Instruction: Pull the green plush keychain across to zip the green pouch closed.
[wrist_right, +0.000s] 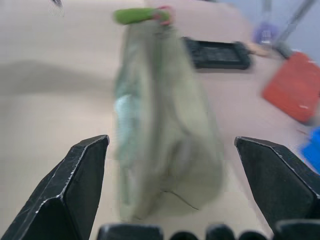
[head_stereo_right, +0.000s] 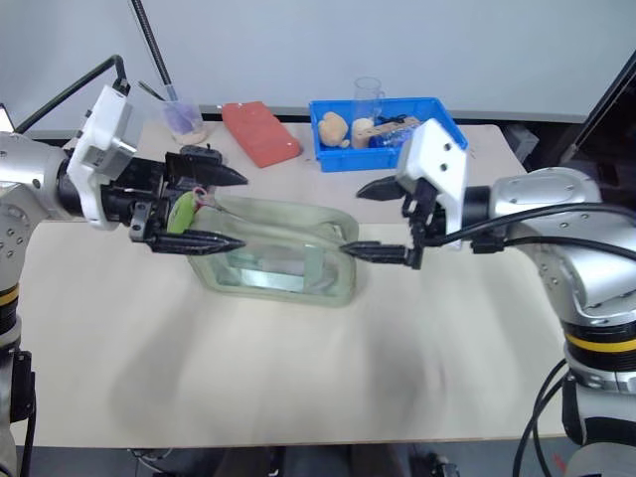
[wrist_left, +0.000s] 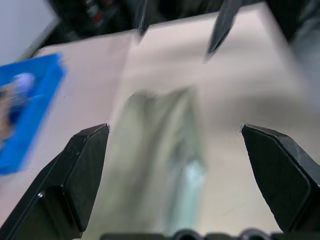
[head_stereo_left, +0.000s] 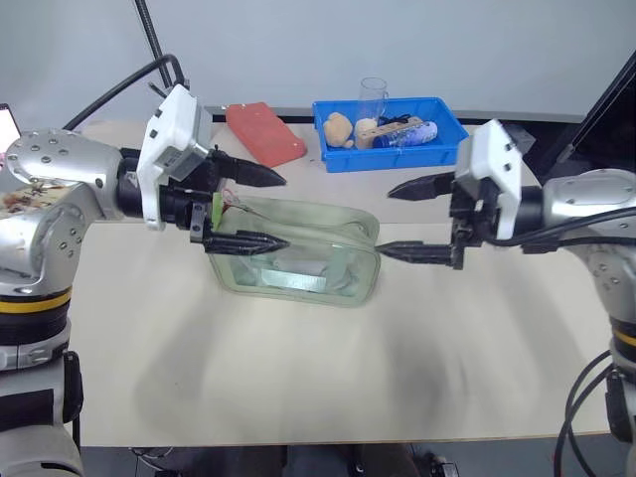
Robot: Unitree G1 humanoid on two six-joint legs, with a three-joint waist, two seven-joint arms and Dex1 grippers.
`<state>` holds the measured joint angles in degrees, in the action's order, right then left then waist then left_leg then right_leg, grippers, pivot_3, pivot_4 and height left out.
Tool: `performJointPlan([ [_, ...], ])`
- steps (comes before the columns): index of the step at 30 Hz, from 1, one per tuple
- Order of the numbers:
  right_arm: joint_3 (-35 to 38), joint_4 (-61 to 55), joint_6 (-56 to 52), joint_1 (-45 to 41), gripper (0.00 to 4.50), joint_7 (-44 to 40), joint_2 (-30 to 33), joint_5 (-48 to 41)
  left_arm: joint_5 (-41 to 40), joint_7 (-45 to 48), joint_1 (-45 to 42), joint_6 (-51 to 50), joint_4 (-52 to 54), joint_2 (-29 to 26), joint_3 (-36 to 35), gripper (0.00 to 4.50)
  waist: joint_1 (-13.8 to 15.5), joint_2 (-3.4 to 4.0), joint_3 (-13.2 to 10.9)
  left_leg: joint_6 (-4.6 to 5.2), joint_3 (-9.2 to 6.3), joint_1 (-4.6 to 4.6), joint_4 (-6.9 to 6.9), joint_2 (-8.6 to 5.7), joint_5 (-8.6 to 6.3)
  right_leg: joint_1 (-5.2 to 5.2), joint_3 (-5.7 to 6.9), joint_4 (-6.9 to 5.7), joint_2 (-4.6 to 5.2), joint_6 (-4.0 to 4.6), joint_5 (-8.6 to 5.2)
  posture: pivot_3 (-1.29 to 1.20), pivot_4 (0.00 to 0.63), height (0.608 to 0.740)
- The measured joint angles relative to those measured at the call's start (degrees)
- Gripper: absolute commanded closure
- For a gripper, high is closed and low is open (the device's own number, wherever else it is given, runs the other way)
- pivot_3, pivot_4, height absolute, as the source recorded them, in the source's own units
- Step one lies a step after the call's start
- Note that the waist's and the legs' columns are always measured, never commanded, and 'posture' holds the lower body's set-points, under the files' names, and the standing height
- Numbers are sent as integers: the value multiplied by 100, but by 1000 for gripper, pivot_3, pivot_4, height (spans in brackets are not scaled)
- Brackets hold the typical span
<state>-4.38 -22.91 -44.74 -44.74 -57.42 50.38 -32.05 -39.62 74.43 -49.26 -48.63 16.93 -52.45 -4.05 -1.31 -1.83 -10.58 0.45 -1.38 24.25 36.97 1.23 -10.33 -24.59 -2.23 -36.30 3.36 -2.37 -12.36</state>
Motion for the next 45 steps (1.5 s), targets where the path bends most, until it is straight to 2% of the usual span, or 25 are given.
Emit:
performJointPlan([
  [4,-410,108,359,168,0,50,-171,442,-456,-219,84,-326,321,-100,-189,9,47,0,0,-1,0,-6,4,-5,1,8,-2,-2,1,-1,0,0,150,740],
  [5,-434,156,443,246,556,39,-170,534,-458,-273,177,-327,336,-172,-205,0,53,0,0,-1,0,-6,4,-6,1,9,-2,-1,2,-1,0,0,150,740],
  [16,-811,486,1419,317,4274,-261,-243,1355,-593,-642,468,-390,480,-269,-267,0,46,0,0,-1,1,-7,4,-4,1,9,-3,-1,0,0,1,0,150,740],
  [17,-846,528,1601,358,4490,-289,-240,1497,-604,-657,478,-390,480,-294,-275,0,46,0,0,-1,0,-8,4,-5,1,10,-3,-1,0,0,1,0,150,740],
  [24,-851,756,2285,451,4490,-495,-274,1792,-647,-907,563,-386,208,-436,-576,0,45,0,0,-1,0,-16,4,-4,1,14,-3,-6,0,1,1,0,150,740],
  [29,-848,1138,2914,334,4490,-629,-324,2045,-337,-1419,1058,-199,-1280,-359,-1211,0,32,0,1,-1,1,-37,3,-4,1,21,-6,-28,-1,9,-5,0,150,740],
  [34,-843,1229,3071,335,4490,-701,-437,2113,-322,-1933,1631,-302,-1992,-119,-1620,0,36,-1,1,-2,1,-38,3,-5,1,20,-7,-38,1,20,-1,0,150,740],
  [45,-835,1234,3038,318,4490,-760,-561,2171,-550,-2701,2527,-673,-1427,509,-1890,0,40,-2,1,-4,1,-45,3,-4,1,21,-9,-45,3,51,16,0,150,740],
])
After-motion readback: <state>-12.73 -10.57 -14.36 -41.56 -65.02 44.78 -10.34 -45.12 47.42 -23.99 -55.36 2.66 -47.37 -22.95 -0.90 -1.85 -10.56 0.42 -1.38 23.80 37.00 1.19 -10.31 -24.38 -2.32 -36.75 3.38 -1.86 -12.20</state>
